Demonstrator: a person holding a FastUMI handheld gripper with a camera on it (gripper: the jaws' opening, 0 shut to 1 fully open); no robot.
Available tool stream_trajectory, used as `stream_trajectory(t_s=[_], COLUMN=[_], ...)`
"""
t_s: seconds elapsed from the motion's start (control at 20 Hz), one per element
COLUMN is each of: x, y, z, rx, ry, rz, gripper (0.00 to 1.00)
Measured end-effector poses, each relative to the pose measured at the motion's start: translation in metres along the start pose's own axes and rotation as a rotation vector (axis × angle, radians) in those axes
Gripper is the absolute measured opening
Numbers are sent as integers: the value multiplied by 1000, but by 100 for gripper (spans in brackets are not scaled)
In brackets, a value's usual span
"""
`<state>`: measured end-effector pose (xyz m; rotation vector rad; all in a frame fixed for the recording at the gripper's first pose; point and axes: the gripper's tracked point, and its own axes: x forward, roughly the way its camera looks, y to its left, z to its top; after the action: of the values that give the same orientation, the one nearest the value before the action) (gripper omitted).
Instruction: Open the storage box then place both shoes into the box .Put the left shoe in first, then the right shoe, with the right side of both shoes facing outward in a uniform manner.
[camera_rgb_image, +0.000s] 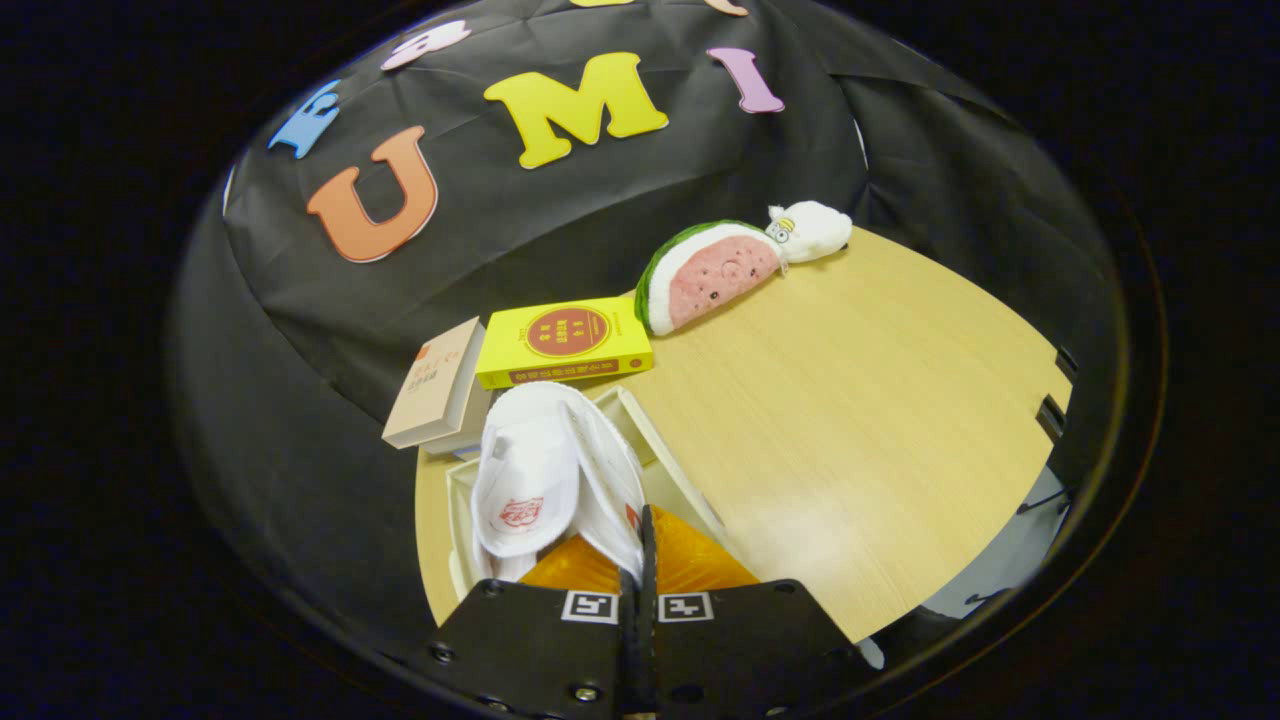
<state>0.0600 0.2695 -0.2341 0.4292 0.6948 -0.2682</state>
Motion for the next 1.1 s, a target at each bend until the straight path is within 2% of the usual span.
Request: stream_trajectory(t_s=[0.3, 0.5, 0.6, 0.75, 0.9, 1.1], x=[19, 23, 23, 11, -5, -42], y=[-13, -19, -14, -1, 5, 0], z=[-16, -19, -22, -31, -25, 0], rx=[-75, -74, -72, -116, -195, -265], ry=[-41, -51, -40, -40, -74, -167], rz=[-46, -51, -8, 63, 100, 143], gripper=[0, 0, 10, 46, 82, 94])
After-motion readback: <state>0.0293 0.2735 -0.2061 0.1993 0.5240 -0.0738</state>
